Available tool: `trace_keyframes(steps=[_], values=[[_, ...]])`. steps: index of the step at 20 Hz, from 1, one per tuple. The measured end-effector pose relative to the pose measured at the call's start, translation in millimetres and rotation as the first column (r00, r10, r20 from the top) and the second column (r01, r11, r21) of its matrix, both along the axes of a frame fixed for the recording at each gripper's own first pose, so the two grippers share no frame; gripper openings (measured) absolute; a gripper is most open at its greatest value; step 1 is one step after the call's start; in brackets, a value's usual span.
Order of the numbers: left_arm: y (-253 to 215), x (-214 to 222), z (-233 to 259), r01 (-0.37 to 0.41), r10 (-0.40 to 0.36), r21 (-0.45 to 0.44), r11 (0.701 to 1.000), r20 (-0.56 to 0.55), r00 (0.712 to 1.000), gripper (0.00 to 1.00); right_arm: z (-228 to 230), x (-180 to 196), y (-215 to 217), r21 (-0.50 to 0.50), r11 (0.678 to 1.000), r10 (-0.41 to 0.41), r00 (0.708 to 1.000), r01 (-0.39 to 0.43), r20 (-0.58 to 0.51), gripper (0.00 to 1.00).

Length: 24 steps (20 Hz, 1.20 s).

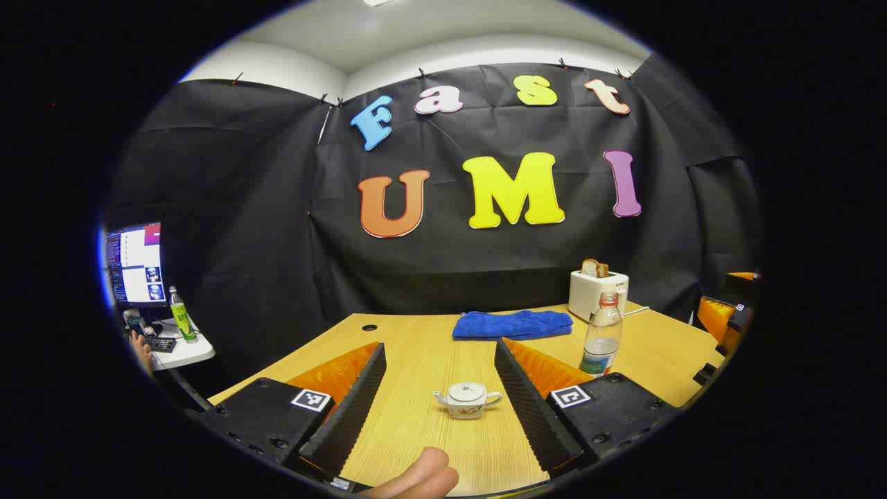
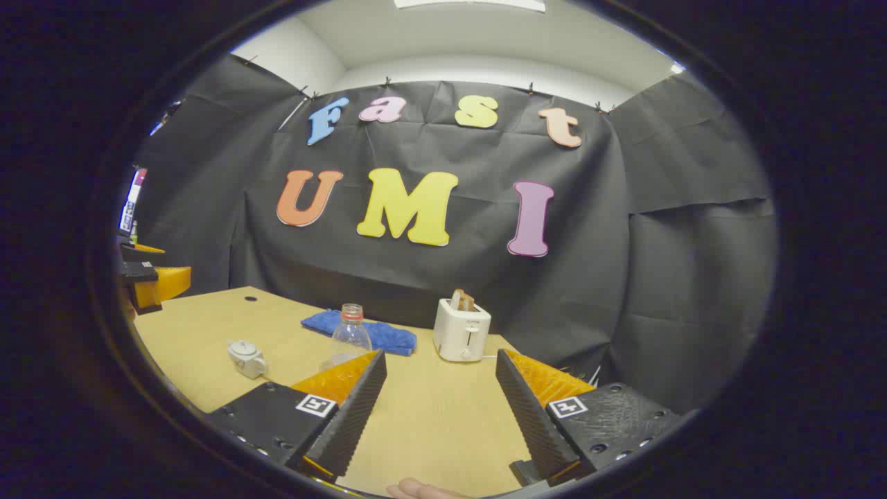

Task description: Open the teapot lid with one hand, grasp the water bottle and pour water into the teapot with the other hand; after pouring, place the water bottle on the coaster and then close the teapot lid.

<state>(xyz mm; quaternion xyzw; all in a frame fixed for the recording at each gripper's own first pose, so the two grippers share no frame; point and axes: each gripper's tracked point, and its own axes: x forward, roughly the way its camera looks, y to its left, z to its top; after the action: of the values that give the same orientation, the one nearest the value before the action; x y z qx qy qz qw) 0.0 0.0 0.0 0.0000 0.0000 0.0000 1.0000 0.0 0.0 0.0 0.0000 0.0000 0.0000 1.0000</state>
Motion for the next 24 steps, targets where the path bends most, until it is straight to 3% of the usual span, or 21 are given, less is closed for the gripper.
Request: trace_keyframes(steps=[3,6,11,24], values=[[-2.6,3.1,-4.9,0.017,-0.017,0.018,1.0,-0.011,1.0,0.99,6.5,-0.5,-1.5,0.026,1.0,-0.01,1.0,0.009,0.022,0.97],[-4.5,7.4,-8.8,0.014,-0.014,0.026,1.0,-0.017,1.0,0.99,2.0,-3.9,12.9,0.046,0.998,0.049,0.999,-0.05,0.006,0.95],[-13.4,11.4,-18.6,0.027,-0.025,0.036,0.999,-0.038,0.999,0.99,7.2,-3.0,-0.9,0.007,1.0,-0.009,1.0,0.009,0.03,0.97],[-15.4,27.3,-29.5,0.037,-0.037,0.013,0.999,-0.03,0.999,0.99,2.5,0.5,1.1,-0.007,1.0,-0.018,1.0,0.018,0.018,0.97]])
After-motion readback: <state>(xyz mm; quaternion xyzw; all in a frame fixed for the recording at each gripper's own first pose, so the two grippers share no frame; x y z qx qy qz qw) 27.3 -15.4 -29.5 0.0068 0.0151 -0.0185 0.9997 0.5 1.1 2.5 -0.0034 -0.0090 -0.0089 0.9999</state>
